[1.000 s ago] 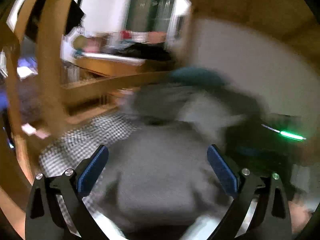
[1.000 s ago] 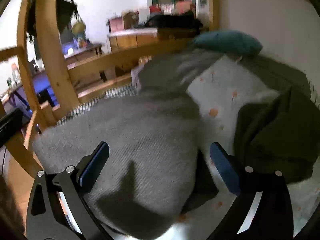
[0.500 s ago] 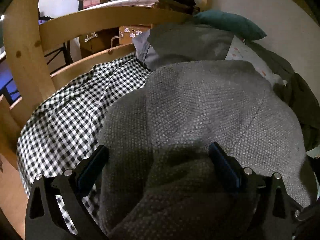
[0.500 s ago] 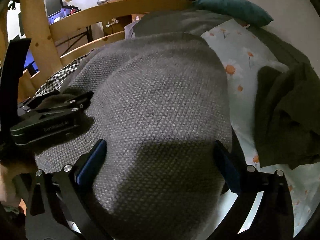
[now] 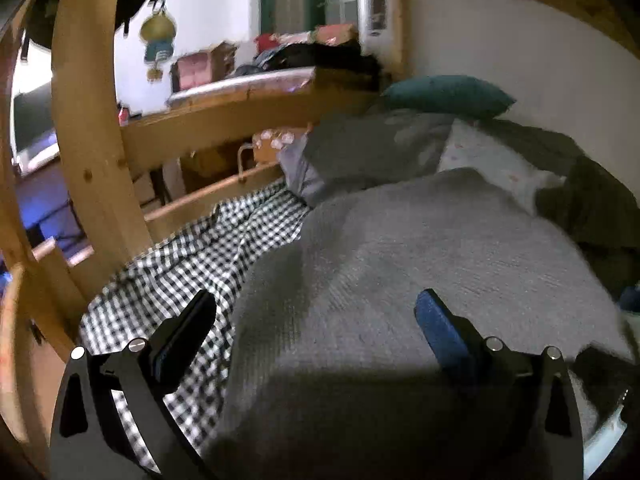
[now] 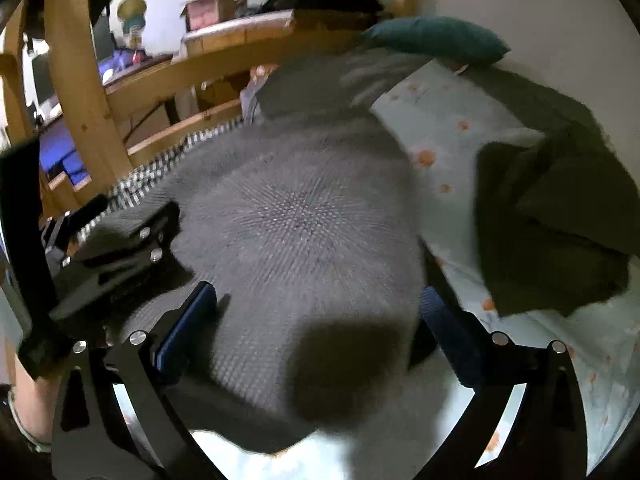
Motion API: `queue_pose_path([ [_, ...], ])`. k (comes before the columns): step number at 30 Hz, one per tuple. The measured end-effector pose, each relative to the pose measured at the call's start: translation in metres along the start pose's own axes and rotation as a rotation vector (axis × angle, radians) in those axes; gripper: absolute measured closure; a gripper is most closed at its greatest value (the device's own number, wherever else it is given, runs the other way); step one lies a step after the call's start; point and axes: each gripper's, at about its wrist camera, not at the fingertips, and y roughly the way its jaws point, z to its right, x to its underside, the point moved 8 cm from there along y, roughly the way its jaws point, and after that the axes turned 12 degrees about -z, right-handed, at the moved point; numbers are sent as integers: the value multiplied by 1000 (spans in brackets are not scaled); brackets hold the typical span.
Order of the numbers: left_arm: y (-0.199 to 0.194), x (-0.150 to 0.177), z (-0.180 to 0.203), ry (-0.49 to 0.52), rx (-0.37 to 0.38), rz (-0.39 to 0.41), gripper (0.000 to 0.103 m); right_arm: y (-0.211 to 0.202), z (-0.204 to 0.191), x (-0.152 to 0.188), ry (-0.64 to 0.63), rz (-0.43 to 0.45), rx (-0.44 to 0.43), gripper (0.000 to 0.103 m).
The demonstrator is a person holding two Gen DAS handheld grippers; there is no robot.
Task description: Fold large clothes
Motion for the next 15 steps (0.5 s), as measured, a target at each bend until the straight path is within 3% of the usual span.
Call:
queue_pose_path([
  [4, -52, 5, 4, -32, -32, -19, 4, -52, 5, 14, 19, 61, 12, 3],
  [6, -82, 9, 8, -38, 3, -33, 4, -83, 9, 25, 36, 96, 11, 3],
  [8, -112, 12, 13, -27, 32, 6, 4, -107, 12, 36, 47, 117, 6, 3],
  [11, -148, 19, 14, 19, -32, 50, 4, -138, 15, 58, 64, 136, 7, 3],
  [15, -185, 47, 18, 58, -35, 13, 4, -170, 8, 91, 60, 161, -3, 3],
])
